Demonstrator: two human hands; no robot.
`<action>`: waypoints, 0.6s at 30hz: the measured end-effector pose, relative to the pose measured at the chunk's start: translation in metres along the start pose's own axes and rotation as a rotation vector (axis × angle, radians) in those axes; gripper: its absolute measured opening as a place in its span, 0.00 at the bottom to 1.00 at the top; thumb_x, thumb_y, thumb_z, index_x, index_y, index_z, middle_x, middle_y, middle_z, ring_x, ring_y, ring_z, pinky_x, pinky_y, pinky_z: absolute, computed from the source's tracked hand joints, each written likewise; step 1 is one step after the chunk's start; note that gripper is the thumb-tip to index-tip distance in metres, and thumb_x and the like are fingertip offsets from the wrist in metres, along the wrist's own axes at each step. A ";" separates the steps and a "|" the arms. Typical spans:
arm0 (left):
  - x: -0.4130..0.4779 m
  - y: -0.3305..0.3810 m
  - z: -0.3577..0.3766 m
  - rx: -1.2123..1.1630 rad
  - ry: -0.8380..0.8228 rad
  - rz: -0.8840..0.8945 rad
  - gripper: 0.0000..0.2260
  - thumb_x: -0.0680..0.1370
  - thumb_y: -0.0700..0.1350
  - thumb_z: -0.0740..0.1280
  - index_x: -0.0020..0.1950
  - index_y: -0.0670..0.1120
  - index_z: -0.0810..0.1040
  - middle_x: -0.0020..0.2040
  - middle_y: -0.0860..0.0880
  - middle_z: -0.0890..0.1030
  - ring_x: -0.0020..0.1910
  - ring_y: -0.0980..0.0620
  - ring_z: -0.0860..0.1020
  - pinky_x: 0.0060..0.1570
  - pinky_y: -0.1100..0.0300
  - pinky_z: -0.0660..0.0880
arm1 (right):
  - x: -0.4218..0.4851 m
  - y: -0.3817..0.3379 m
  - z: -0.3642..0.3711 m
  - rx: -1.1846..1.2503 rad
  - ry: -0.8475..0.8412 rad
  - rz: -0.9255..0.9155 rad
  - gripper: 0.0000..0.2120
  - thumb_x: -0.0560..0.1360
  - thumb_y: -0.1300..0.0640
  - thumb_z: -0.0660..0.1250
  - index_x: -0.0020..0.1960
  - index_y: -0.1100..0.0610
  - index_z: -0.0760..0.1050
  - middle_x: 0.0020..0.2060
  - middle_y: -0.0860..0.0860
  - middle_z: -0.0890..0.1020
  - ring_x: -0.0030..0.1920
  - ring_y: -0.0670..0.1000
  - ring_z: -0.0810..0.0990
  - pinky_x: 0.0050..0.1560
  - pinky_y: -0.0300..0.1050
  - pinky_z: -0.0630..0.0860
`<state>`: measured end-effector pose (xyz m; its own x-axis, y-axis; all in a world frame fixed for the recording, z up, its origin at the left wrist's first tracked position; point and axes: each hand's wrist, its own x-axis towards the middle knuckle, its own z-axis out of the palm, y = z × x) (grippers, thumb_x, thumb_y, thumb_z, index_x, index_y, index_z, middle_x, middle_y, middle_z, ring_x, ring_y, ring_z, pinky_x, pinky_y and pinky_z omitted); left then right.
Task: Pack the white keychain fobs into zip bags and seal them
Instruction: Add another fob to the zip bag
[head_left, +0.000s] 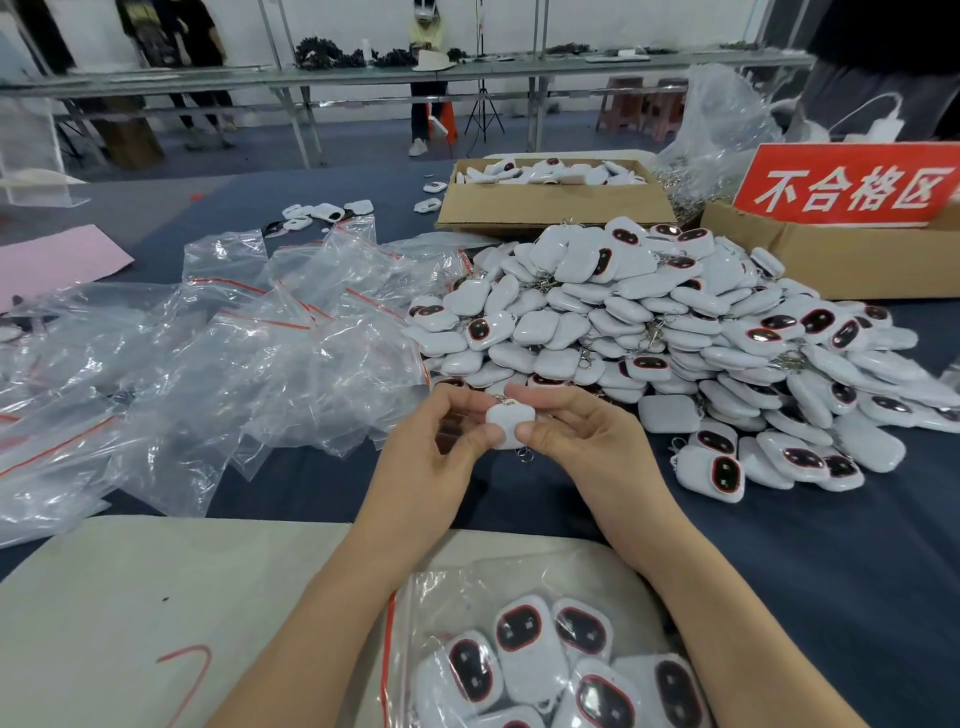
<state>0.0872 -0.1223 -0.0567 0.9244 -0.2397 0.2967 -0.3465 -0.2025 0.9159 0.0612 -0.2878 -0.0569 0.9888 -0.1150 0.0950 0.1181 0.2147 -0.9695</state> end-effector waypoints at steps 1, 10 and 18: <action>0.000 0.000 0.000 0.002 0.003 0.002 0.12 0.79 0.39 0.71 0.49 0.58 0.79 0.47 0.62 0.84 0.48 0.61 0.82 0.50 0.70 0.74 | 0.000 0.000 0.000 0.006 0.001 0.002 0.13 0.74 0.72 0.70 0.56 0.62 0.81 0.56 0.55 0.86 0.55 0.53 0.85 0.55 0.40 0.81; 0.001 -0.002 0.000 0.003 0.001 0.016 0.13 0.79 0.40 0.71 0.50 0.60 0.79 0.46 0.59 0.84 0.46 0.58 0.81 0.51 0.57 0.77 | 0.001 0.001 -0.004 -0.001 -0.029 -0.027 0.12 0.73 0.69 0.72 0.53 0.57 0.83 0.52 0.49 0.87 0.53 0.49 0.86 0.52 0.36 0.79; -0.004 0.000 0.000 0.050 -0.116 0.116 0.10 0.81 0.48 0.67 0.63 0.56 0.78 0.46 0.63 0.81 0.44 0.61 0.78 0.46 0.69 0.73 | -0.002 0.002 -0.006 0.016 -0.085 -0.084 0.11 0.76 0.63 0.71 0.57 0.59 0.84 0.54 0.53 0.86 0.57 0.52 0.84 0.56 0.38 0.79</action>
<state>0.0834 -0.1212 -0.0577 0.8541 -0.3716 0.3640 -0.4600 -0.2130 0.8620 0.0590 -0.2932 -0.0604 0.9794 -0.0511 0.1952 0.2017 0.2233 -0.9536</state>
